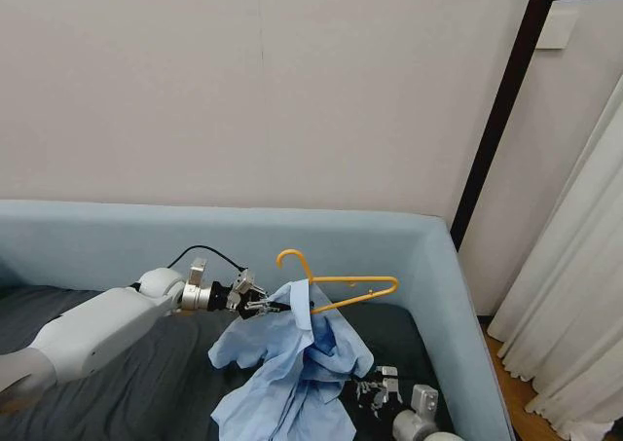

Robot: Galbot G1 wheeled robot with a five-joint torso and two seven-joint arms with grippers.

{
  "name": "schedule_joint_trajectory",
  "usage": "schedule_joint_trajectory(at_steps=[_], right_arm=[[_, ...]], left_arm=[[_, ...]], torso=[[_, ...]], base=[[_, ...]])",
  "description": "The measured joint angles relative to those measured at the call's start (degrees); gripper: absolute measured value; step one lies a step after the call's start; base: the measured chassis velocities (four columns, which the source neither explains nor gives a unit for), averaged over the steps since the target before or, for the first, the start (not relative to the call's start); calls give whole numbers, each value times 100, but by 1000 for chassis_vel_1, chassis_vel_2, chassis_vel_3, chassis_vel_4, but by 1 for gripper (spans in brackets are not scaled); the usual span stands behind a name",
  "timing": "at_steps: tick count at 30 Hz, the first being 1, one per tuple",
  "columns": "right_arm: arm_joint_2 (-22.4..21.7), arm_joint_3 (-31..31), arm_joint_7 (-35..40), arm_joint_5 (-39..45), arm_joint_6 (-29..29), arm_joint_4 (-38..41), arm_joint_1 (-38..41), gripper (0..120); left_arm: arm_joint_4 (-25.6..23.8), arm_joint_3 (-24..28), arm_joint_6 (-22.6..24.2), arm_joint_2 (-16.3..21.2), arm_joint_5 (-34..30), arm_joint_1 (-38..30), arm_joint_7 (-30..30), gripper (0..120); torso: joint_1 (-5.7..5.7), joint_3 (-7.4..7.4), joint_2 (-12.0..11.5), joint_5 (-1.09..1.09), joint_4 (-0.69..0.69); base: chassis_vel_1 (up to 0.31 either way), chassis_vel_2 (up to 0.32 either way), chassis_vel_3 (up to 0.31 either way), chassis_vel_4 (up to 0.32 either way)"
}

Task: Pick up the clothes from the sofa and hang them on the clothes hanger.

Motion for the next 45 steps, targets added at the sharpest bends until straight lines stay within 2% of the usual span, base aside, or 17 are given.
schedule_joint_trajectory(at_steps=[7, 14, 18, 25, 30, 45], right_arm=[[-680, 298, 144, 208, -506, 535, 143, 0], [-1161, 392, 255, 499, -746, 659, 475, 0], [-1590, 470, 64, 689, -927, 687, 698, 0], [-1795, 496, -29, 796, -1021, 772, 898, 0], [-1876, 525, 226, 679, -969, 885, 1003, 0], [-2181, 654, 492, 413, -903, 1648, 893, 0]], left_arm=[[-55, 38, -222, 83, 53, -195, 70, 1], [-136, 47, -411, 145, 125, -246, 115, 1], [-358, 55, -480, 283, 127, -308, 220, 1], [-477, 15, -633, 429, 362, -350, 348, 1], [-569, -96, -845, 571, 916, -304, 522, 1], [-589, -122, -1062, 527, 1702, -367, 335, 1]], torso=[[0, 0, 0, 0, 0], [0, 0, 0, 0, 0], [0, 0, 0, 0, 0], [0, 0, 0, 0, 0], [0, 0, 0, 0, 1], [0, 0, 0, -1, 0]], base=[[0, 0, 0, 0], [0, 0, 0, 0], [0, 0, 0, 0], [0, 0, 0, 0], [0, 0, 0, 0], [0, 0, 0, 0]])
